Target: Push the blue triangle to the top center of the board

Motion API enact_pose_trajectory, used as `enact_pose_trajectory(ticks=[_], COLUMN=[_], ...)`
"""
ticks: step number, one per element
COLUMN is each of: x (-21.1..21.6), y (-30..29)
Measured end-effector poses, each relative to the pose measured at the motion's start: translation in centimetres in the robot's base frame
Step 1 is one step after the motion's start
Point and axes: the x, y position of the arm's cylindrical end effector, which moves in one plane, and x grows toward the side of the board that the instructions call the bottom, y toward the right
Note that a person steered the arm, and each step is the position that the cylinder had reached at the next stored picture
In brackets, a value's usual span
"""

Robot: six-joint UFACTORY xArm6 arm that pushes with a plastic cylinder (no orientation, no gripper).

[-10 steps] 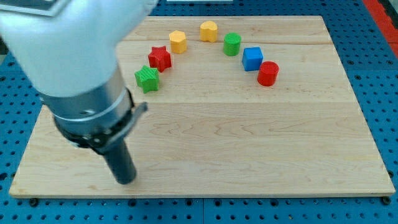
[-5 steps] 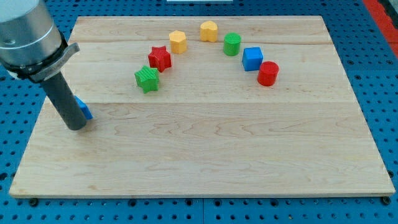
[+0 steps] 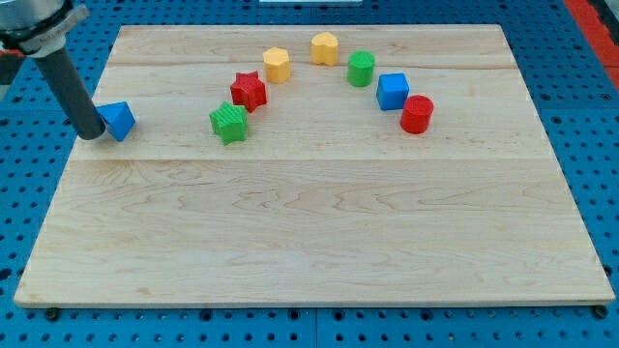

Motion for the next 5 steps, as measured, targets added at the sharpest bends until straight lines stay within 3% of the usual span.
enact_pose_trajectory(ticks=[3,5], x=[-3.4,-1.2], y=[3.2,2.8])
